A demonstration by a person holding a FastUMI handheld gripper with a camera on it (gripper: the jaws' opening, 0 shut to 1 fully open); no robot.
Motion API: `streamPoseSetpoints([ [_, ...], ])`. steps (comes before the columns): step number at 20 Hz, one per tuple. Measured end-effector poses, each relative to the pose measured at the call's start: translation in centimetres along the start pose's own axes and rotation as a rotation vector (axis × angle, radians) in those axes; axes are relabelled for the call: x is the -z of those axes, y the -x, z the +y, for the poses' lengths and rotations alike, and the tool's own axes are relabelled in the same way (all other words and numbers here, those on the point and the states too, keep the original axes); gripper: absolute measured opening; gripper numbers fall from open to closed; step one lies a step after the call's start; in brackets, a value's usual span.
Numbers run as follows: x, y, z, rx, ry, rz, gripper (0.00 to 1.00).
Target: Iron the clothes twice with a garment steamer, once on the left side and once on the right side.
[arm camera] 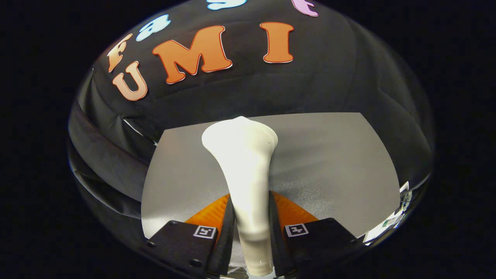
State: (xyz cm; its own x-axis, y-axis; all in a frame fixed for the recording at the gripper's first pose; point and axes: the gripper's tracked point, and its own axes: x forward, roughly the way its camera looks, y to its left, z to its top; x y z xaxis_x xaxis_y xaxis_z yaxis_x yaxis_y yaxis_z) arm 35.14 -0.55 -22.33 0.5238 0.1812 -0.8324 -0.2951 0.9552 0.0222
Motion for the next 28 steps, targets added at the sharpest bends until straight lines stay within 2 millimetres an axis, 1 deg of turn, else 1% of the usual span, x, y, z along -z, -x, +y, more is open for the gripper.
streamPoseSetpoints([
  [1,0.0,0.1,0.0,0.000,0.010,0.005,0.51],
  [2,0.2,0.1,-0.1,-0.001,0.015,0.006,0.46],
  [4,0.0,0.2,-0.5,0.018,0.006,0.006,0.41],
  [6,-0.2,0.1,-0.5,0.027,0.003,-0.005,0.41],
  [7,-0.4,-0.4,-0.8,0.033,-0.008,-0.011,0.38],
  [8,-0.2,0.2,-1.1,0.038,-0.017,-0.016,0.35],
  [11,-0.7,1.1,-1.5,0.020,-0.069,-0.063,0.35],
  [14,-1.4,2.9,-2.2,0.041,-0.102,-0.138,0.35],
  [17,-1.7,5.7,-1.9,0.035,-0.105,-0.206,0.35],
  [22,-1.3,9.3,-2.2,0.053,-0.139,-0.296,0.34],
  [25,0.0,11.0,-1.4,0.022,-0.180,-0.307,0.34],
  [28,1.2,12.7,-0.7,0.036,-0.196,-0.334,0.34],
])
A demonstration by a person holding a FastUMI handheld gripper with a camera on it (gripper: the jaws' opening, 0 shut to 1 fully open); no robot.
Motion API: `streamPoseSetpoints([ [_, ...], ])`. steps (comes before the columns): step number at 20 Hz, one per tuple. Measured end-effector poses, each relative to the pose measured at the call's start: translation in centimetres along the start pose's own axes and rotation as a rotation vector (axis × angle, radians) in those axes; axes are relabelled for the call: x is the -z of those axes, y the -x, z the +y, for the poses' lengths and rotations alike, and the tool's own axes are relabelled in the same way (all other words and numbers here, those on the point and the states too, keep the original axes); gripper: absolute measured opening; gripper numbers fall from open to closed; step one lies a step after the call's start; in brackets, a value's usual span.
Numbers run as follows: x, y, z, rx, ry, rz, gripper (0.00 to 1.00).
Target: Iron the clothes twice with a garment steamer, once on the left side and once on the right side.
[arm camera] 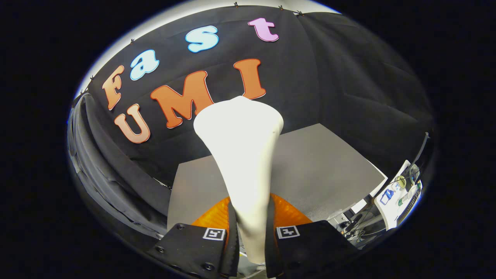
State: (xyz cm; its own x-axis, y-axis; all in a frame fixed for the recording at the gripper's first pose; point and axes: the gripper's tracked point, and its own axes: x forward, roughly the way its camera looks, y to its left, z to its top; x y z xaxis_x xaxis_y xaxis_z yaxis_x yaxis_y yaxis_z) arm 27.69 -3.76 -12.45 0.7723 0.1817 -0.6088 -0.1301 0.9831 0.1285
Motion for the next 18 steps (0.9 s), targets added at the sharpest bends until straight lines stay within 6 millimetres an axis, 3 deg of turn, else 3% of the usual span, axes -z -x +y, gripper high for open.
streamPoseSetpoints([
  [8,1.2,7.2,4.3,0.000,-0.024,-0.097,0.34],
  [18,4.0,12.7,12.7,0.016,-0.018,-0.176,0.34],
])
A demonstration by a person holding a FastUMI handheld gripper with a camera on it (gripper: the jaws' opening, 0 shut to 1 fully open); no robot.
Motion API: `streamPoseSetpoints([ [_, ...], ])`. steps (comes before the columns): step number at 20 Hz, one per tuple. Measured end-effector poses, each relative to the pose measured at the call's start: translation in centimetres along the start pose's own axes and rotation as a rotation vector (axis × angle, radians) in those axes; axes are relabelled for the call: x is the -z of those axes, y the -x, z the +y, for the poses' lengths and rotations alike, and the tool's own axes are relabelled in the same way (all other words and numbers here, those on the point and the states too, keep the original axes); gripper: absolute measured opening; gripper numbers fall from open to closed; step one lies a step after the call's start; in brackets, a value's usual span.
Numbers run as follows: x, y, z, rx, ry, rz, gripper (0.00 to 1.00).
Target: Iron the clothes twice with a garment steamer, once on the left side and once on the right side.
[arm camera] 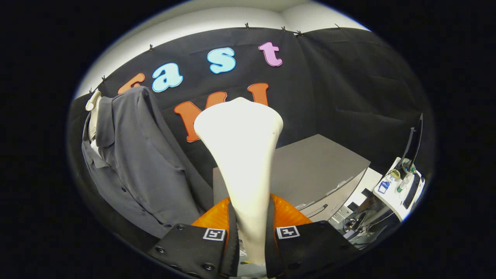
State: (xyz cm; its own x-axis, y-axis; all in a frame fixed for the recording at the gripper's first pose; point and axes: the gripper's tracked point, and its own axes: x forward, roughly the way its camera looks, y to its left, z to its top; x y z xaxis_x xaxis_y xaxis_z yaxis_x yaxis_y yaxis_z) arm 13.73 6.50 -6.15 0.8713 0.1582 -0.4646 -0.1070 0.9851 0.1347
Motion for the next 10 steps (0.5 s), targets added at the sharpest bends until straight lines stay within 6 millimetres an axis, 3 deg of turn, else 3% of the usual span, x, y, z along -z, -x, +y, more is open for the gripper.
streamPoseSetpoints([
  [10,2.8,3.9,9.1,-0.005,0.054,-0.053,0.34],
])
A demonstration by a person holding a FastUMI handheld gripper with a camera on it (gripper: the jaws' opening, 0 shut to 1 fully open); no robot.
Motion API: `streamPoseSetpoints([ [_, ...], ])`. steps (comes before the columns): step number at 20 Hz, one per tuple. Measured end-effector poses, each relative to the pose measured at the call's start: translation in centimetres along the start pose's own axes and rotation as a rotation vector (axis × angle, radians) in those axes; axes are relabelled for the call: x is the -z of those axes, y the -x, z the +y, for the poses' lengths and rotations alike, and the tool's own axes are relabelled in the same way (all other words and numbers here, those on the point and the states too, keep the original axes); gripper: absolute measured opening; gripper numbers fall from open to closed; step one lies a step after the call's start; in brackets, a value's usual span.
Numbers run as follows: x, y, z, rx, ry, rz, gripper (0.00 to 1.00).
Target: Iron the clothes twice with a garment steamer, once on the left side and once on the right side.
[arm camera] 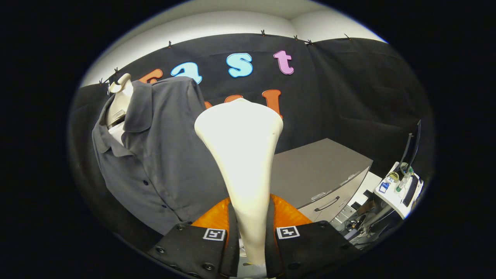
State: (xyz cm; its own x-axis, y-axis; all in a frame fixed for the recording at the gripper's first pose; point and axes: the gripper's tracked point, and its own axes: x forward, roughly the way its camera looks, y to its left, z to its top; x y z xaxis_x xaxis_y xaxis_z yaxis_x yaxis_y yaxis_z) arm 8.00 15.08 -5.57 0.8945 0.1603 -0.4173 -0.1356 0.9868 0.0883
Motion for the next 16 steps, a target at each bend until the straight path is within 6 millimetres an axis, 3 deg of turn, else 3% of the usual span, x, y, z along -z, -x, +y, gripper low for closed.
streamPoseSetpoints([
  [4,0.4,0.6,4.0,-0.021,0.021,-0.015,0.34],
  [9,0.9,-0.4,8.7,-0.068,0.051,-0.010,0.34],
  [16,2.3,-3.5,12.3,-0.082,0.076,0.027,0.34],
])
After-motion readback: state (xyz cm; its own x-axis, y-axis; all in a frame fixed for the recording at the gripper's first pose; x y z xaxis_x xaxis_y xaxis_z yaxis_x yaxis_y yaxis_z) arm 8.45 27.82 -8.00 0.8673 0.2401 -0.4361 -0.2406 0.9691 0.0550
